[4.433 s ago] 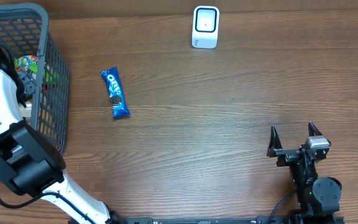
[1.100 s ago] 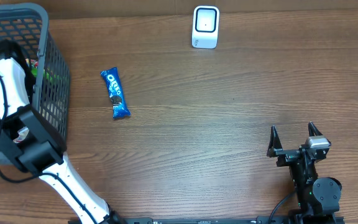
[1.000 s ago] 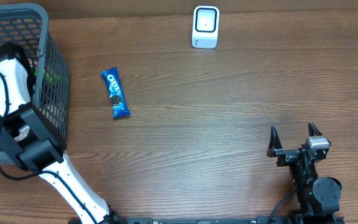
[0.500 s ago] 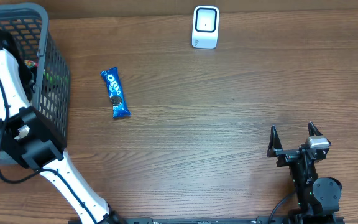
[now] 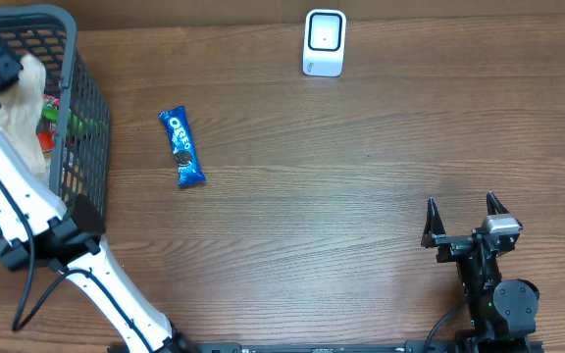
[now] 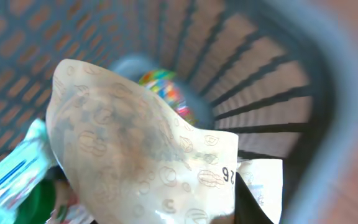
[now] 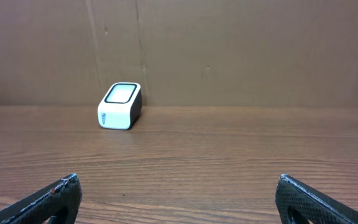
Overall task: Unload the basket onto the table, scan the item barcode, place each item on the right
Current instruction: 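Lift the bread bag out and drop it beside the Oreo pack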
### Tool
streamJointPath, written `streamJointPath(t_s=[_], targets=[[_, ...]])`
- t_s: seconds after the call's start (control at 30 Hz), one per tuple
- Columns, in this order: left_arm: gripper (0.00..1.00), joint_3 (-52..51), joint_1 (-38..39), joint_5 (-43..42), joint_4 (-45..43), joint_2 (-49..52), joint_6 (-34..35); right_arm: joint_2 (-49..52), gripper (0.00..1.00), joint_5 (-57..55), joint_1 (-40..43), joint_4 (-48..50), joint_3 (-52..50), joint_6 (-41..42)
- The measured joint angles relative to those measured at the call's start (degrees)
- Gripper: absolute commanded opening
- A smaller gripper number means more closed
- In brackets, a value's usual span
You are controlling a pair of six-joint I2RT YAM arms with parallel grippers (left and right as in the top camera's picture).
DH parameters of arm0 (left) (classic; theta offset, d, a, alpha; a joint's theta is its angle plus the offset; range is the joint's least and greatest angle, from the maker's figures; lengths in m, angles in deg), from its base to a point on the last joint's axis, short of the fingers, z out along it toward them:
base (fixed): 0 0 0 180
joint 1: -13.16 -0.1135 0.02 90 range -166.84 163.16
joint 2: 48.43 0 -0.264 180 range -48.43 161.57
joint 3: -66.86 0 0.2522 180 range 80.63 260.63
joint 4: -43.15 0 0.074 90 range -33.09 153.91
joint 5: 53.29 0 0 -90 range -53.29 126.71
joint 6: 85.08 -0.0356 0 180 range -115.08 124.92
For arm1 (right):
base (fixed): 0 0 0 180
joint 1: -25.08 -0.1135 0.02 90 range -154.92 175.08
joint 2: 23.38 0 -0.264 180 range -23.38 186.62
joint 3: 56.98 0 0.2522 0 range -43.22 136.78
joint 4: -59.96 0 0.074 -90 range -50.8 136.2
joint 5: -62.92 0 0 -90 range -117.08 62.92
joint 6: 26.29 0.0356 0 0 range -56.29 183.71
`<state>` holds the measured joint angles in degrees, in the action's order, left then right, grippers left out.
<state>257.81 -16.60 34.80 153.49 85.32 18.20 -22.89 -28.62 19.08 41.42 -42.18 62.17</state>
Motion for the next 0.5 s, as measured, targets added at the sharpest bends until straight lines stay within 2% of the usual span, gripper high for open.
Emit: streamJointPath(t_s=[0.27,0.5], targets=[[0.04,1.1,2.0,-10.0,0.1,-9.7,-0.8,0.0,1.00,0.0,0.0,0.0,0.0,0.0],[0.04,2.1,12.8,-13.5,0.1,-17.9,-2.0,0.0,1.00,0.0,0.0,0.0,0.0,0.0]])
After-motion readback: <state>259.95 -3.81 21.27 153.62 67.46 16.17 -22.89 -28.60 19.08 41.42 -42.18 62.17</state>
